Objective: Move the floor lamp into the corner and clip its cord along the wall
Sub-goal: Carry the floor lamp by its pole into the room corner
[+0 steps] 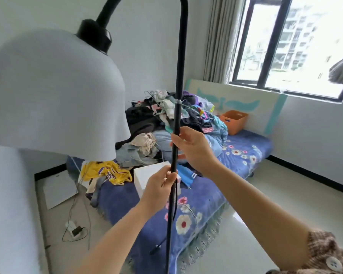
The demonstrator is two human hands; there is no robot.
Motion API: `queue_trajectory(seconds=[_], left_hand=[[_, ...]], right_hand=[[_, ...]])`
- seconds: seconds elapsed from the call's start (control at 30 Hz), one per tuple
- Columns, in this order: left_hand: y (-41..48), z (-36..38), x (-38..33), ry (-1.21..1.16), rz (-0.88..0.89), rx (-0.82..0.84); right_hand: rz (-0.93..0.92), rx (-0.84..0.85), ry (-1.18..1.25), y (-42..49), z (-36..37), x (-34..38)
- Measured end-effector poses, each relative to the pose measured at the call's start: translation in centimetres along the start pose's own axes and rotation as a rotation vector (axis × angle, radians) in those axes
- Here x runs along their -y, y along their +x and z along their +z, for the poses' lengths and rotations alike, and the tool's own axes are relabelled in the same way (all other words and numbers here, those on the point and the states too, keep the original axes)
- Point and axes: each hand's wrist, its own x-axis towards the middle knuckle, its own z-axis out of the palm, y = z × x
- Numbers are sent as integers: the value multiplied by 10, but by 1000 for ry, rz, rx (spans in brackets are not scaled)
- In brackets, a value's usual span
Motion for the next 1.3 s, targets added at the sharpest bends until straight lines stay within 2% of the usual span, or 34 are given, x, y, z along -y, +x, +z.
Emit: queue_trajectory(seconds=[0.23,0.47,0.63,1.1,1.3], left_hand=[[12,147,-51,-55,6,155],[38,291,-96,-79,51,196],[71,382,-121,-72,91,298],[223,632,-150,-244,186,516],[302,738,-162,-232,203,596]], right_hand=[[32,-162,-43,-35,-150,-35],[61,-263,-121,-54,-292,-63],[85,-343,-147,-57,-385,-80],[132,-567,-278,4,-620,-167],[173,-628,-323,47,-723,-209]])
